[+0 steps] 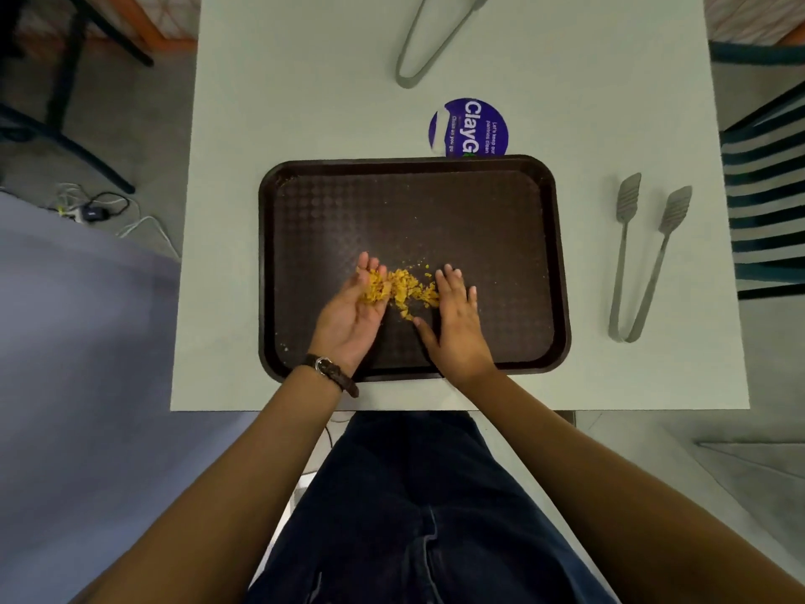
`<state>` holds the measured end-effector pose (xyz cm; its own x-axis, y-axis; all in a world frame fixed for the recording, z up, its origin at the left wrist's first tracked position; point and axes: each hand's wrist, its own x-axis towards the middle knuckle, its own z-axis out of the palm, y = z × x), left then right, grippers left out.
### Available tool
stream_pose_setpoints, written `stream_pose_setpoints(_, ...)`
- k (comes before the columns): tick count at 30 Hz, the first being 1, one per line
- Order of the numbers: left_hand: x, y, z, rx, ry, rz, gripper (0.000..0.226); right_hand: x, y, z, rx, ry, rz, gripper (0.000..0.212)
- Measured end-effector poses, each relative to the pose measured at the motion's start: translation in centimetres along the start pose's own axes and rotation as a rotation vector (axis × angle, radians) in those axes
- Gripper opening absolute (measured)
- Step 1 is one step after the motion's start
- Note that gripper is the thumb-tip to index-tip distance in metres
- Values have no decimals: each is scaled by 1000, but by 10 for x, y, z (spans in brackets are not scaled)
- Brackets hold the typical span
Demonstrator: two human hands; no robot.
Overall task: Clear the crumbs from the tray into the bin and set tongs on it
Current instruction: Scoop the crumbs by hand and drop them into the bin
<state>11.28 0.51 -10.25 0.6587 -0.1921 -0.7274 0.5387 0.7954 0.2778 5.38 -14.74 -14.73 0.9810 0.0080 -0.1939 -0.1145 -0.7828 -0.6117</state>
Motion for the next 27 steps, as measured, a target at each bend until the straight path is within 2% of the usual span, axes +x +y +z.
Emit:
stream_pose_setpoints(6,-5,19,-14,-57,-79,-13,34,22,-24,20,-40,-46,-102,69)
stream_pose_setpoints(11,-8,26,-18,-67,-81,9,38,36,-25,33,-62,-47,-231,54)
stream_pose_setpoints(15,-8,29,-19,-101,-68,23,39,41,-16,39,-45,28,-349,41)
stream_pose_setpoints(22,-12,28,-14,-104,-72,7,40,44,-9,37,5,155,-385,29)
stream_pose_setpoints(27,-16,29,-14,-90,-68,0,36,47,-8,33,-33,226,-378,32)
